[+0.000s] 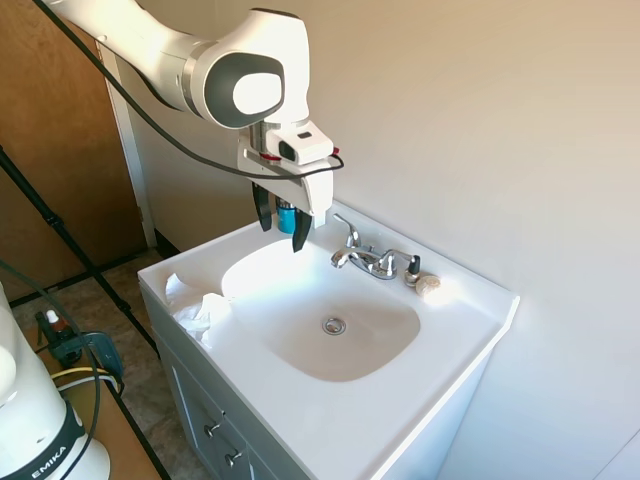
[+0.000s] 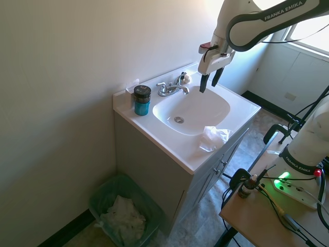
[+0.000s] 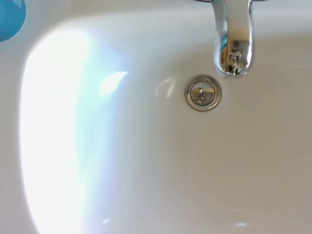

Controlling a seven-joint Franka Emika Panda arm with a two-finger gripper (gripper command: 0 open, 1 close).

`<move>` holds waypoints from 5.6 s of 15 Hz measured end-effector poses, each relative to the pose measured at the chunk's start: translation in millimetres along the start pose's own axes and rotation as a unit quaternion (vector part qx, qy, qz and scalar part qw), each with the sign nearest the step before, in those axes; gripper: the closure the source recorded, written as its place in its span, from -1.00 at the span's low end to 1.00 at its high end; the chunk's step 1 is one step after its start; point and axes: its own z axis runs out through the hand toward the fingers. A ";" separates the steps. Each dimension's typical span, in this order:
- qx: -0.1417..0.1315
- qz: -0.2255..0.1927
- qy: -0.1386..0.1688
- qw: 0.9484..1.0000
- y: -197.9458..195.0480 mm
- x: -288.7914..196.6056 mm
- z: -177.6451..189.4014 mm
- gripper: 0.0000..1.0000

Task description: Throw the tissue in the trash bin

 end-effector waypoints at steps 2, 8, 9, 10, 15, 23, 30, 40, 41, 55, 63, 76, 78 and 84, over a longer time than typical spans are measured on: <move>-0.001 -0.006 0.000 1.000 0.2 0.2 0.2 -1.00; -0.038 -0.032 0.000 0.999 29.0 -12.5 9.3 -1.00; -0.047 -0.039 -0.004 0.998 36.2 -19.5 11.1 -1.00; -0.055 -0.046 -0.008 0.997 41.9 -28.2 13.4 -1.00; -0.078 -0.088 -0.026 0.993 40.6 -81.1 17.4 -1.00; -0.121 -0.134 -0.063 0.981 23.3 -117.1 53.3 -1.00; -0.153 -0.142 -0.092 0.974 16.1 -127.8 105.9 -1.00; -0.160 -0.133 -0.092 0.974 0.1 -122.2 132.2 1.00; -0.158 -0.133 -0.092 0.974 -0.6 -121.4 131.5 1.00; -0.154 -0.123 -0.098 0.975 1.5 -118.5 138.5 1.00; -0.107 -0.118 -0.062 0.985 -37.0 -111.4 73.2 1.00; -0.056 -0.174 0.009 0.983 -222.2 -248.9 53.7 1.00; -0.048 -0.176 0.010 0.983 -247.2 -265.8 70.7 1.00; -0.064 -0.156 0.012 0.986 -281.0 -270.1 140.3 -1.00</move>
